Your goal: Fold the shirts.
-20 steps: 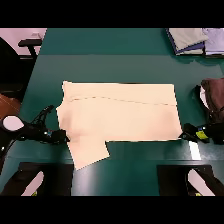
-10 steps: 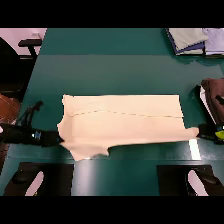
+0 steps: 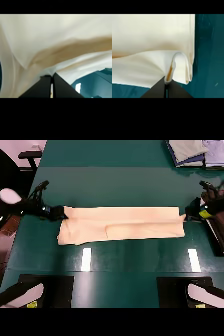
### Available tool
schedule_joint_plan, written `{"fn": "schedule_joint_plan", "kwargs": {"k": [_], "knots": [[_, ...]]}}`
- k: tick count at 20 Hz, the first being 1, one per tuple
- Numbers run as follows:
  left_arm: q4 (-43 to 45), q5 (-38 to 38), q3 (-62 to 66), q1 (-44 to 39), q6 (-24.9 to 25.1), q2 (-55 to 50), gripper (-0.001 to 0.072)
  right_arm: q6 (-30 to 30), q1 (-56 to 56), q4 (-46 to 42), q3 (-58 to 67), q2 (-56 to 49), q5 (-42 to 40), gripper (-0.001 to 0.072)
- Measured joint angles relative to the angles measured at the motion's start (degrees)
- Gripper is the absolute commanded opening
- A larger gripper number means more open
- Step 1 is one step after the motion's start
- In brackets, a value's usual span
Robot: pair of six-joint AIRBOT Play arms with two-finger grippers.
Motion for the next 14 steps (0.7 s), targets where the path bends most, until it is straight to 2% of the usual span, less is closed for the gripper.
{"fn": "schedule_joint_plan", "kwargs": {"k": [4, 5, 6, 7, 8, 10, 12, 13, 14], "knots": [[-0.4, 2.5, 9.0, 0.0, 2.2, -11.0, 0.0028, 0.0, 0.9, 0.5, 8.3, -8.8, -0.9, 0.0017], [-0.5, 3.0, 10.3, 0.0, 2.4, -12.4, 0.0067, 0.0, 1.0, 0.4, 9.9, -10.3, -0.9, 0.0034], [-0.5, 3.6, 11.3, 0.0, 2.6, -13.5, 0.0365, 0.0, 1.0, 0.4, 11.3, -11.5, -1.0, 0.0194], [-0.3, 4.1, 12.0, 0.0, 2.8, -14.2, 0.0519, -0.2, 1.0, 0.0, 12.3, -12.5, -1.2, 0.0388], [-0.4, 4.5, 12.5, 0.1, 2.8, -14.8, 0.0516, -0.4, 0.9, -0.1, 13.1, -13.2, -1.3, 0.0446], [-1.4, 4.7, 13.1, 0.0, 2.8, -15.5, 0.0487, -1.0, 0.8, 0.5, 14.1, -14.1, -1.5, 0.0452], [-2.5, 4.6, 13.9, 0.0, 2.8, -15.8, 0.0128, -3.0, -0.4, 2.1, 14.7, -14.6, -1.1, 0.0452], [-3.1, 4.1, 14.3, 0.0, 2.8, -15.9, 0.0027, -4.3, -1.6, 3.9, 14.8, -14.8, -0.2, 0.0452], [-3.8, 3.5, 14.6, 0.0, 2.8, -15.9, 0.0027, -5.3, -3.0, 5.8, 14.9, -14.9, 1.1, 0.0452]]}}
